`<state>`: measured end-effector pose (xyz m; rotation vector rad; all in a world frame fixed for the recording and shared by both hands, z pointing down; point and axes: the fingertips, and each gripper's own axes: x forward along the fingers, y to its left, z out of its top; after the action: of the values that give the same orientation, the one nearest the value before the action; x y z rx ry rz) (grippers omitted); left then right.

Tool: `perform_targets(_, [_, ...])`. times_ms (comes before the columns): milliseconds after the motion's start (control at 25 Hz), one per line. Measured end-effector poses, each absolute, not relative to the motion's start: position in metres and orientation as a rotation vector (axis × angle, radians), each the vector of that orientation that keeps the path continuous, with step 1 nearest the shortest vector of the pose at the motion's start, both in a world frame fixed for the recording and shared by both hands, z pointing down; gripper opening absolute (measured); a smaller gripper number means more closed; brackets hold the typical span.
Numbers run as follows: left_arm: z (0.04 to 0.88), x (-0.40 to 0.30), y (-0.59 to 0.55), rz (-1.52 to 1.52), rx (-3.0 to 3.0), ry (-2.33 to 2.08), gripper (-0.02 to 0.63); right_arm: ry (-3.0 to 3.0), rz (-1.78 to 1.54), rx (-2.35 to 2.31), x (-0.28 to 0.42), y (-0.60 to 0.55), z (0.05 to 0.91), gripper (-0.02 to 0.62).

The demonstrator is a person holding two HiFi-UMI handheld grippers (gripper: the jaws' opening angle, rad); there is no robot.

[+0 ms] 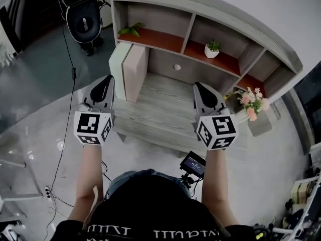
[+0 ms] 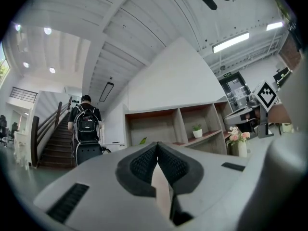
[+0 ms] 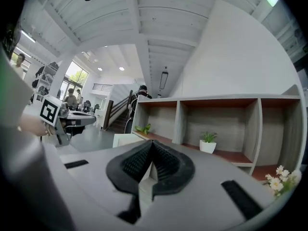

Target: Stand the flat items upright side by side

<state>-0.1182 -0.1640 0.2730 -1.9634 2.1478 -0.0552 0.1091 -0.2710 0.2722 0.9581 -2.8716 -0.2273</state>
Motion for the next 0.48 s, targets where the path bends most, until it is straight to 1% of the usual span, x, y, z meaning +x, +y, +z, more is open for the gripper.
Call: perform_targets(480, [0.265, -0.131, -0.17, -0.105, -1.975, 2.069, 0.014, -2.838, -0.251, 1.064, 0.103, -0.268, 0.27, 0.014])
